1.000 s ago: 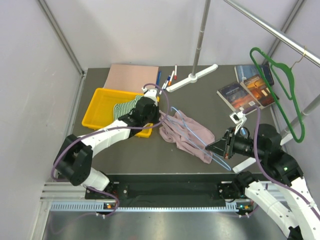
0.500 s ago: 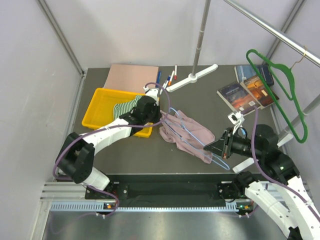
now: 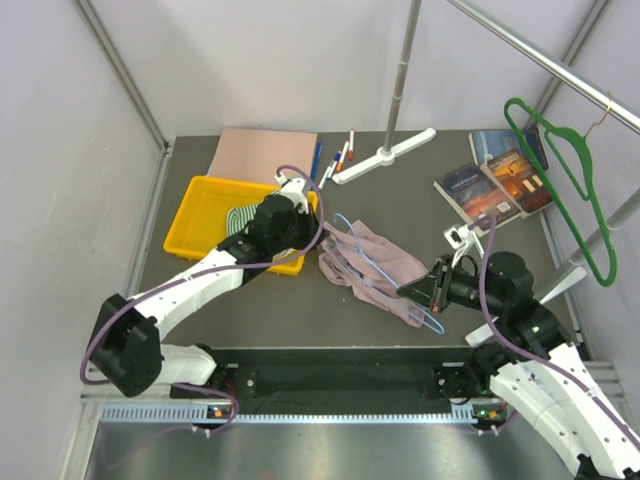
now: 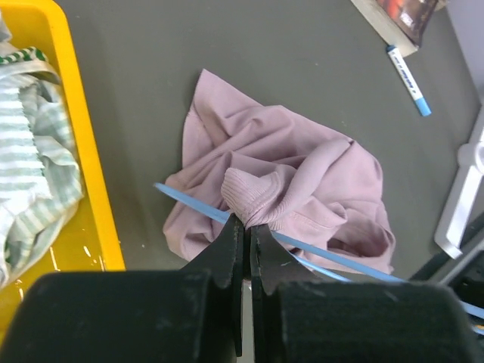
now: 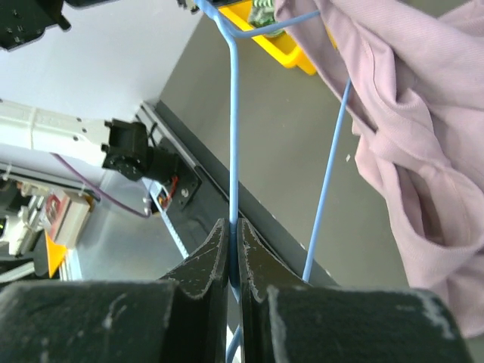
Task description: Place the tank top on the hanger
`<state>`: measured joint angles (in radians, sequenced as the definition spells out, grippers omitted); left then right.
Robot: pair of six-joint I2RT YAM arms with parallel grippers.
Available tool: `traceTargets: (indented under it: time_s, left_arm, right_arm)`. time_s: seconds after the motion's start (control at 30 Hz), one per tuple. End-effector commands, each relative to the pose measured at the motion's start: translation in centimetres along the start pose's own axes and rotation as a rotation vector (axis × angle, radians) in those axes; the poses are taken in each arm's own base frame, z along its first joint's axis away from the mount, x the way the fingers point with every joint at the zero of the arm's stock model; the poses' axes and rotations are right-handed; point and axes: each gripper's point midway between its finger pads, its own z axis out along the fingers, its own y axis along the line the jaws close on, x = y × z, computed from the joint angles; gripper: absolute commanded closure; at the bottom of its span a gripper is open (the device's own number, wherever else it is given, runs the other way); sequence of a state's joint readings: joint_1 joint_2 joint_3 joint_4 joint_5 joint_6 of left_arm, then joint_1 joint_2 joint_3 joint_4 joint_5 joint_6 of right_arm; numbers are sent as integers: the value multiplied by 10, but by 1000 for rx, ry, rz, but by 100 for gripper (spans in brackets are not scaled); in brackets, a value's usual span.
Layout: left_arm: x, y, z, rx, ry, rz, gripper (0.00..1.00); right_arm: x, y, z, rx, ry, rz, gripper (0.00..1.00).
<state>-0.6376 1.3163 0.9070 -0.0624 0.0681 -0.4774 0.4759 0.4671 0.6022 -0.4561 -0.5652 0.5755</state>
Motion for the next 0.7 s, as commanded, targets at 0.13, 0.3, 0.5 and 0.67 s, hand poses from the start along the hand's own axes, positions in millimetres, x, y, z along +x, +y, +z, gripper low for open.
traceTargets:
  time_s: [0.13, 0.3, 0.5, 0.67]
  left_arm:
    - [-9, -2, -19, 0, -45, -12, 99]
    - [-15, 18, -30, -111, -60, 24, 40]
    - [-39, 19, -60, -154, -149, 76, 11]
    - [-53, -8, -86, -16, -200, 173, 20]
  right_arm:
    - [-42, 37, 6, -187, -183, -78, 100]
    - [-46, 44, 6, -227, -189, -75, 100]
    - [-48, 47, 7, -243, -198, -78, 100]
    - [-49, 48, 12, -280, -214, -69, 100]
